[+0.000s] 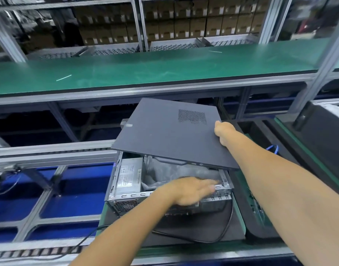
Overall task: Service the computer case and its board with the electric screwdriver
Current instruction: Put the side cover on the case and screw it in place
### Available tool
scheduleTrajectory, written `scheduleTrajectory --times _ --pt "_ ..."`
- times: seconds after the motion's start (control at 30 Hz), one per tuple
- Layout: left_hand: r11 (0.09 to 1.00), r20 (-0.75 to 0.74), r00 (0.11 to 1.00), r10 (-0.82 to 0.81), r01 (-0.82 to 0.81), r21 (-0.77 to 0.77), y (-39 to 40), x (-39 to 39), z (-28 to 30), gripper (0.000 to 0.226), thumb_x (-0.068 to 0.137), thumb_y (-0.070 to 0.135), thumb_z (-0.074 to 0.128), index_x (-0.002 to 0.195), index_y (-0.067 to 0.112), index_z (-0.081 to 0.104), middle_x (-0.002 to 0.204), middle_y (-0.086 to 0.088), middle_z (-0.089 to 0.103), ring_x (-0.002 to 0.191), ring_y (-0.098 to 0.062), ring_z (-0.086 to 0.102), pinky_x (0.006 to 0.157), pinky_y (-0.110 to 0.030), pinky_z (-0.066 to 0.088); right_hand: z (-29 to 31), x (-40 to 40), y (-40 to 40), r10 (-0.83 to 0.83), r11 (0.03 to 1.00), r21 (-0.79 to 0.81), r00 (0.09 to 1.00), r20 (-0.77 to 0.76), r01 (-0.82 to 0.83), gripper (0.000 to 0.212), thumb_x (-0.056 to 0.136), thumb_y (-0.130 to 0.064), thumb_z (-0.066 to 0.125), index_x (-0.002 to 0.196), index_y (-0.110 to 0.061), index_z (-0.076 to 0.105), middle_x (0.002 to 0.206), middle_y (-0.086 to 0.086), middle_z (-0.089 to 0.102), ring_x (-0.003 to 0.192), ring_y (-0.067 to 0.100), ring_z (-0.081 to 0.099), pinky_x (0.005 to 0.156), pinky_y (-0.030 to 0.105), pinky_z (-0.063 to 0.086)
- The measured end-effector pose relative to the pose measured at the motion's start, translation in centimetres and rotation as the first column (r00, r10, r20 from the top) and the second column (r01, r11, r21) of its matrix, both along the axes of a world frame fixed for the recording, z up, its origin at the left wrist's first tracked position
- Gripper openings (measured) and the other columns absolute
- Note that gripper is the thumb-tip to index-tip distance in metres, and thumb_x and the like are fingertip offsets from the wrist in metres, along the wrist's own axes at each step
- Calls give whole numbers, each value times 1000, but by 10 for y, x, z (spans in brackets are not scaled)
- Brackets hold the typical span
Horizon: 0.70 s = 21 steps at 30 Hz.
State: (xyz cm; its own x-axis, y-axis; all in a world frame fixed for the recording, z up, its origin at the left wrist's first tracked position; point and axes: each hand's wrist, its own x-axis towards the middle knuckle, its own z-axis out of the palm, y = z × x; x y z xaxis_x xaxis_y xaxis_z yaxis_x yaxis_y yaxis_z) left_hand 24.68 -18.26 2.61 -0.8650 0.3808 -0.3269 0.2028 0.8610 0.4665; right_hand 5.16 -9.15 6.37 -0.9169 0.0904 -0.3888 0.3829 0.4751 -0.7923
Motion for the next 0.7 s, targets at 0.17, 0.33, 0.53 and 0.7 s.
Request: scheduleTrajectory --times 0.17,0.33,0.53,0.7 --pt "943 315 911 266 -314 113 -1 -25 3 51 91 64 26 106 29 60 115 3 62 106 -20 54 102 -41 34 1 -4 -5 -43 998 -48 999 14 43 49 106 -35 39 139 0 46 140 16 49 123 33 49 82 35 31" --pt "960 328 907 265 -282 4 2 -36 -2 56 97 56 23 144 27 32 142 3 40 130 -21 37 104 -33 23 1 1 -3 -23 1000 -13 1000 1 23 50 107 -37 37 140 -1 46 140 15 50 119 32 50 82 34 31" --pt "960 400 884 241 -278 35 -6 -22 5 59 100 52 23 149 20 24 156 -1 20 142 -20 21 112 -36 15 -8 9 0 -37 999 -34 999 35 38 50 105 -39 39 139 -2 47 138 15 51 120 32 50 85 35 32" --pt "882 66 920 387 -349 -318 -36 4 10 47 100 39 25 137 16 42 148 -10 38 133 -29 37 110 -39 28 -9 17 -6 -58 994 -85 997 43 61 50 106 -37 41 141 -1 45 142 14 49 125 31 49 83 33 31"
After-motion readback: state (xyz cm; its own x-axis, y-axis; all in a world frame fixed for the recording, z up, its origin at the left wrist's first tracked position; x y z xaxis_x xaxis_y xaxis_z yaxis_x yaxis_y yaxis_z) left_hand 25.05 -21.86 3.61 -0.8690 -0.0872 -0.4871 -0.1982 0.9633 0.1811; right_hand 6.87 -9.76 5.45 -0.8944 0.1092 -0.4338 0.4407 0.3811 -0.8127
